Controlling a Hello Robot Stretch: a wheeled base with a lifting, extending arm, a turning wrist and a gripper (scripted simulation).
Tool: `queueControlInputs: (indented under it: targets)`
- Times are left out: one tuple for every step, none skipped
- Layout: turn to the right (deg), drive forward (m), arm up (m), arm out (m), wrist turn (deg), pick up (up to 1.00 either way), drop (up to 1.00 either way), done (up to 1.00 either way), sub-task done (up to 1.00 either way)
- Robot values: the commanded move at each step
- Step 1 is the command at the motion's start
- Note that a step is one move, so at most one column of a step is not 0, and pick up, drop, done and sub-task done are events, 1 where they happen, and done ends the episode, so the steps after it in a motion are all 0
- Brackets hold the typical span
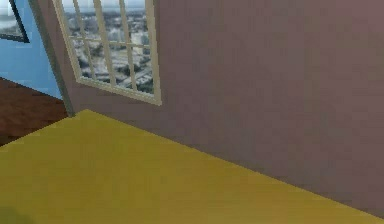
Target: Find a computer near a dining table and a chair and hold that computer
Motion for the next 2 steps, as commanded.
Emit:
queueControlInputs:
  targets:
    - [0.0, 0.0, 0.1, 0.0, 0.0, 0.0, 0.0, 0.0, 0.0]
    - [0.0, 0.0, 0.0, 0.0, 0.0, 0.0, 0.0, 1.0, 0.0]
